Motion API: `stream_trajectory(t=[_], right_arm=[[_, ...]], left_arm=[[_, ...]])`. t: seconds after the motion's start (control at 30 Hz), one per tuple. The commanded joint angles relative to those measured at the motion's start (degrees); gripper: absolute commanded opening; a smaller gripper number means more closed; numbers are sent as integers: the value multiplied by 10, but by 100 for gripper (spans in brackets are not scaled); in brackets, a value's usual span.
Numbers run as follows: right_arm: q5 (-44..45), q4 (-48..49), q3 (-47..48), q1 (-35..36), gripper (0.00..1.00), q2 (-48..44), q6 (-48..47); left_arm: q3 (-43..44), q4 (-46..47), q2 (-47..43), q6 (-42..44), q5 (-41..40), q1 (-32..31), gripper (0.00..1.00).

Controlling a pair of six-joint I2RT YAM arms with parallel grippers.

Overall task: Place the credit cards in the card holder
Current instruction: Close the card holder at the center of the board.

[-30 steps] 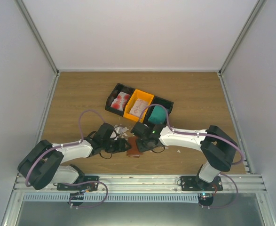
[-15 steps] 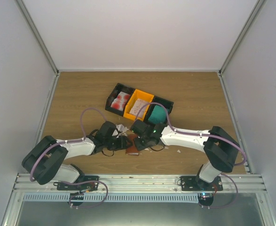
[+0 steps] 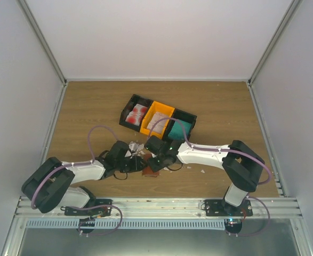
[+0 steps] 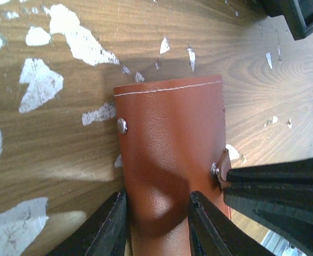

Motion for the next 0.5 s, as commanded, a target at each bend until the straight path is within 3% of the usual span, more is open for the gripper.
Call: stream_trajectory(t=[0.0,0.37,0.47], right_arm=[[5,29,17,0,0,13,6],[14,32,-27,-32,1,-22,16],[22,13,-16,-33,6,-18,8]], left_arm=[[-36,2,-11,-20,4,-4,34],[-64,20,-51,-32,8,-5,32],[-64,30,-51,-28,10,-5,33]])
